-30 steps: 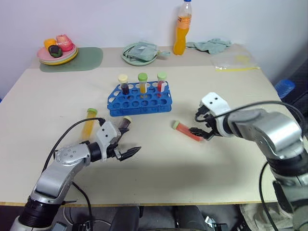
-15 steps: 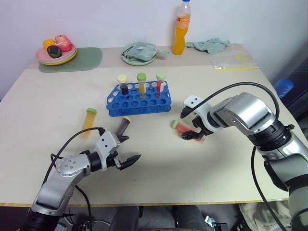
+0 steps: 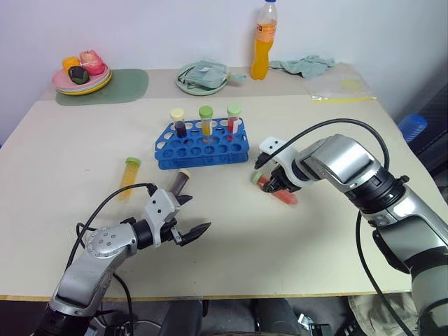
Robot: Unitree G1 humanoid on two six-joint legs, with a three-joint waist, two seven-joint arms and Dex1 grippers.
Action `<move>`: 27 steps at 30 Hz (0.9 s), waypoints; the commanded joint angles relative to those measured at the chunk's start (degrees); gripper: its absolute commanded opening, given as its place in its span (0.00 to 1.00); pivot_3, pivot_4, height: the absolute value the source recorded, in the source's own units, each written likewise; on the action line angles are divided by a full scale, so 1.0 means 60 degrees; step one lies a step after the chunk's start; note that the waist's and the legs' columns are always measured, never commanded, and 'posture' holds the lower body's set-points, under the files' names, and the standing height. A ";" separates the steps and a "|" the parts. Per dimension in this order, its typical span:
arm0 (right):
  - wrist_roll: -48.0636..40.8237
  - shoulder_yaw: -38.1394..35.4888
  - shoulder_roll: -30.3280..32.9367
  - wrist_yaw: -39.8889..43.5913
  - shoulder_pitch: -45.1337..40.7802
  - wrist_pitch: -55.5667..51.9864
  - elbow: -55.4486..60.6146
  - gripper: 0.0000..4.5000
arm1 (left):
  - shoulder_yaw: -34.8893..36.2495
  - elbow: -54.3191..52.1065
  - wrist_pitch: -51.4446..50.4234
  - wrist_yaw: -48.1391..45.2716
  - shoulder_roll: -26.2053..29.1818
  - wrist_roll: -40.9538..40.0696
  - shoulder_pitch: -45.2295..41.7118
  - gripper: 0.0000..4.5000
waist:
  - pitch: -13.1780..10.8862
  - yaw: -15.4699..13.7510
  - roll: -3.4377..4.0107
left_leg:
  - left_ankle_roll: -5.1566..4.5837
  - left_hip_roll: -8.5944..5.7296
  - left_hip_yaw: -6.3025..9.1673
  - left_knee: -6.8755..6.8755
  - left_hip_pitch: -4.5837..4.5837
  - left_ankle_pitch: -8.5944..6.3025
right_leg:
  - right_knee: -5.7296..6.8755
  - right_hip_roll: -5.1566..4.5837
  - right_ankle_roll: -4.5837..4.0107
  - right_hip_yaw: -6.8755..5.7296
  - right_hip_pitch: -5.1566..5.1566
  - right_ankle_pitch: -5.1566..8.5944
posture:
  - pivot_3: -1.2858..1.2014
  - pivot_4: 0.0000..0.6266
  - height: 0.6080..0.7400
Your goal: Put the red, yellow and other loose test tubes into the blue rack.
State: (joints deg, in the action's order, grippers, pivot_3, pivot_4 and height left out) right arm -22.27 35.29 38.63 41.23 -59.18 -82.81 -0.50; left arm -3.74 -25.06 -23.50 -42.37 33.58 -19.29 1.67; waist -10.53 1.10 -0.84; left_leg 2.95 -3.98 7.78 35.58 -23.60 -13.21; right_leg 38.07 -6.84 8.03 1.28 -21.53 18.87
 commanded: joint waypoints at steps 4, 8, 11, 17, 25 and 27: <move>-0.0822 -0.2852 -0.0373 0.0139 0.0660 0.1209 0.1766 0.18 | 0.0151 0.0320 0.0467 -0.0172 0.0009 0.0070 -0.0047 1.00 | -0.0001 -0.0034 0.0000 | 0.0000 0.0000 -0.0001 -0.0004 0.0000 0.0000 | -0.0001 0.0001 0.0000 0.0000 -0.0001 0.0000 | 0.52 0.24 1.00; -0.0623 -0.4980 -0.1728 -0.0630 0.2324 0.5098 0.3066 0.18 | 0.0373 0.0524 0.0672 0.0022 -0.0072 0.0133 -0.0005 1.00 | 0.0001 -0.0035 -0.0002 | 0.0000 0.0000 0.0001 -0.0014 0.0000 0.0000 | -0.0006 0.0001 0.0001 -0.0003 0.0004 0.0000 | 0.52 0.24 1.00; -0.1348 -0.6221 -0.3291 -0.1547 0.3172 0.5897 0.3403 0.18 | 0.0722 0.0655 0.0506 0.0495 -0.0557 -0.0262 -0.0231 1.00 | 0.0001 -0.0024 -0.0003 | 0.0001 0.0000 0.0000 -0.0007 0.0001 0.0001 | 0.0002 0.0001 0.0002 -0.0002 0.0003 -0.0001 | 0.52 0.24 1.00; 0.0295 -0.5730 -0.5387 -0.2787 0.4403 0.9591 0.2196 0.18 | 0.1162 0.0895 0.0238 0.1228 -0.1351 -0.0540 -0.0894 1.00 | 0.0003 0.0016 -0.0001 | 0.0017 0.0000 0.0009 0.0001 0.0013 0.0010 | 0.0020 0.0005 0.0001 -0.0003 0.0009 -0.0002 | 0.52 0.24 1.00; 0.1369 -0.5510 -0.6535 -0.3266 0.3841 1.2660 -0.0911 0.18 | 0.1134 0.0824 -0.0014 0.1260 -0.1181 -0.0554 -0.1060 1.00 | 0.0002 0.0231 0.0003 | 0.0044 0.0001 0.0009 -0.0027 0.0019 0.0027 | 0.0028 0.0011 0.0000 0.0002 -0.0004 -0.0002 | 0.52 0.24 1.00; 0.1570 -0.5534 -0.6588 -0.3303 0.3587 1.3231 -0.1700 0.18 | 0.1115 0.0561 -0.0163 0.1294 -0.1083 -0.0535 -0.1004 1.00 | 0.0002 0.0249 0.0003 | 0.0063 0.0001 0.0008 -0.0034 0.0020 0.0038 | 0.0028 0.0011 -0.0001 0.0003 -0.0007 -0.0002 | 0.52 0.24 1.00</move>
State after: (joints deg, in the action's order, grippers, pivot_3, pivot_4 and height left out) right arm -13.74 2.47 -0.37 21.69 -35.61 -7.36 -9.48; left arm 1.97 -18.74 -24.06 -34.74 26.36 -21.95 -4.56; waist -10.52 2.59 -0.82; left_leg 3.34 -3.97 7.83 35.36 -23.48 -12.98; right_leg 38.24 -6.77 8.02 1.30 -21.57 18.86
